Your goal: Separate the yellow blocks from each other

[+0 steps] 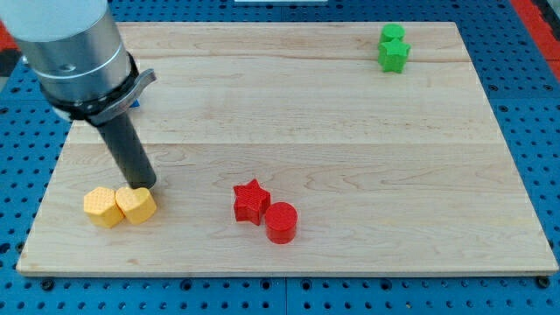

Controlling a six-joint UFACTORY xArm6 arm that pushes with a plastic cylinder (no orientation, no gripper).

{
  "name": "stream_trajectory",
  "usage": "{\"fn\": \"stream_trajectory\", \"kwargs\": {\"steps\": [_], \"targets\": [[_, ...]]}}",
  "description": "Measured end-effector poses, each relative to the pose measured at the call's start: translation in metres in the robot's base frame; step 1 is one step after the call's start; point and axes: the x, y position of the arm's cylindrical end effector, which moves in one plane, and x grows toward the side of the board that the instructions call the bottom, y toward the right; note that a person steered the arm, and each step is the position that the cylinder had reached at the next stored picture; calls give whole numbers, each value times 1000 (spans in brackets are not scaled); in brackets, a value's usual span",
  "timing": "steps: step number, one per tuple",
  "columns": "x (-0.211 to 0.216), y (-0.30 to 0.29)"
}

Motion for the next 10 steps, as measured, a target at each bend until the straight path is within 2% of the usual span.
{"fn": "stream_trajectory", "kwargs": {"steps": [1,3,4,5,6,7,9,10], "targets": [[-16,-57],[64,-119],[107,-92],[100,-14],[46,-23],[27,-5],[48,-10],[55,21]]}}
